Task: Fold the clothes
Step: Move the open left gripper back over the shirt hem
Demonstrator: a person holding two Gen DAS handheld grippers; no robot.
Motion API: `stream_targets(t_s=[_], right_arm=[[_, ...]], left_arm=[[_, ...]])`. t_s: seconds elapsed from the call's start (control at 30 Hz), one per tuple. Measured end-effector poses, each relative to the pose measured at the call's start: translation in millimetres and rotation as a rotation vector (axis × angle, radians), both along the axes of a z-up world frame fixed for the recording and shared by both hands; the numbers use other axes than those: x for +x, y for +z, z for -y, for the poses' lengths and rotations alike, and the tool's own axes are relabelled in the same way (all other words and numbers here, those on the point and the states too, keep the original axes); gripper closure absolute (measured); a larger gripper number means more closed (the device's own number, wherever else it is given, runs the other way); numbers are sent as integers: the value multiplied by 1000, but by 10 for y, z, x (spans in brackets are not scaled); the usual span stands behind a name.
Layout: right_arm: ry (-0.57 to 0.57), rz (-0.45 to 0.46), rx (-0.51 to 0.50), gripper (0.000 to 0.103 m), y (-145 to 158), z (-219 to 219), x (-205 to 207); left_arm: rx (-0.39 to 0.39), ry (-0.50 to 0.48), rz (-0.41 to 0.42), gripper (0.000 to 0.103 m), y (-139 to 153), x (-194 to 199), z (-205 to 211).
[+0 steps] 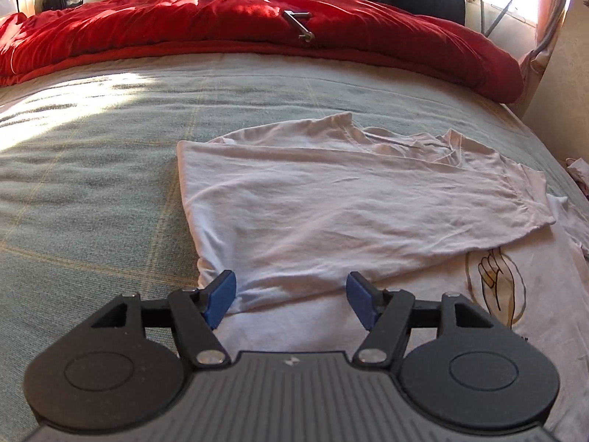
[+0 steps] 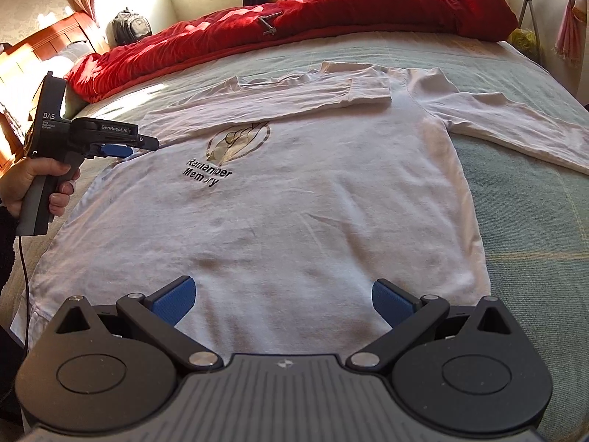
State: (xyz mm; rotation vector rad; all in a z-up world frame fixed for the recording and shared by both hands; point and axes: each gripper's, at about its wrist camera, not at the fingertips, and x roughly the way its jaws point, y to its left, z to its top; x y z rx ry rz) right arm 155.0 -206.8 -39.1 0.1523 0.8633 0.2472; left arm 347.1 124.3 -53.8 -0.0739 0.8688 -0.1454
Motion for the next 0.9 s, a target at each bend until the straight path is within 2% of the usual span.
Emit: stream_targets(t_s=[0.17, 0.3, 0.43, 0.6, 0.7, 0.8, 0.9], right_arm=[[-2, 13, 24, 0, 46, 34, -72], [13, 18, 25, 0, 94, 5, -147], [43, 7, 29, 0, 66, -39, -216], [56, -21, 19, 0, -63, -54, -238], [53, -35, 20, 0, -136, -22, -233], [58, -29, 27, 0, -162, -4, -249], [72, -22, 19, 0, -187, -10, -267]], left_arm=[[31, -87, 50, 36, 436, -351, 192], [77, -230, 105, 30, 731, -692, 440], [102, -279, 69, 29, 679, -933, 568], [143, -251, 7, 29, 330, -1306, 555], [178, -258, 14, 29, 174, -1621, 541], [184, -261, 6, 29, 53, -1888, 510], [146, -216, 22, 25, 1, -2132, 440]])
